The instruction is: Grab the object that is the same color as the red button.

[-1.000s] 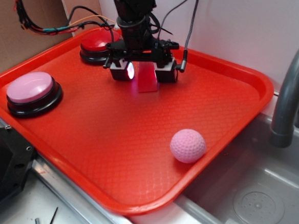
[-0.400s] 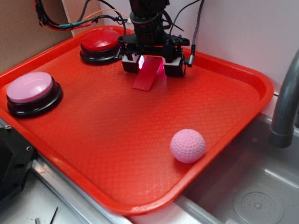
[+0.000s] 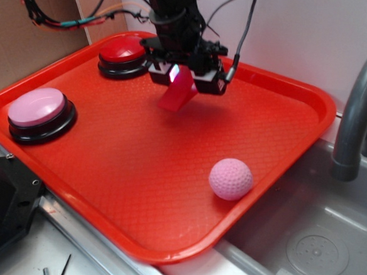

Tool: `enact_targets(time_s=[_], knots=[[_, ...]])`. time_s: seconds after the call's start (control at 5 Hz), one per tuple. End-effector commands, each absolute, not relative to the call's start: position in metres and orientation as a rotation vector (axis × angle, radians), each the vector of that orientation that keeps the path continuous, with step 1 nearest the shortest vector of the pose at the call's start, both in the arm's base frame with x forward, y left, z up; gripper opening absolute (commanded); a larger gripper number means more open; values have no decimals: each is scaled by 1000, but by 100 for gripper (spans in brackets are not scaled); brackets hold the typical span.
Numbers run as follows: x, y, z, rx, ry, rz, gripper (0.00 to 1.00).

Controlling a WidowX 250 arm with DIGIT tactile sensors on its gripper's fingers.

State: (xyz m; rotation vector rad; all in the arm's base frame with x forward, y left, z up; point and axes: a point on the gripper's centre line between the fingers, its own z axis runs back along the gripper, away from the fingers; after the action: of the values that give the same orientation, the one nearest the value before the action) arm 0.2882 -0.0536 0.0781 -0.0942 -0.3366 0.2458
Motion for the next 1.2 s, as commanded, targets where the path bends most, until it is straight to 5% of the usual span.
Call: enact_targets(time_s=[0.0, 0.4, 0.8, 1.0], knots=[[261, -96, 196, -171, -329, 116, 0], [220, -61, 218, -199, -315, 285, 0], [223, -36, 204, -187, -119, 353, 0], [230, -48, 203, -160, -109, 295, 0]])
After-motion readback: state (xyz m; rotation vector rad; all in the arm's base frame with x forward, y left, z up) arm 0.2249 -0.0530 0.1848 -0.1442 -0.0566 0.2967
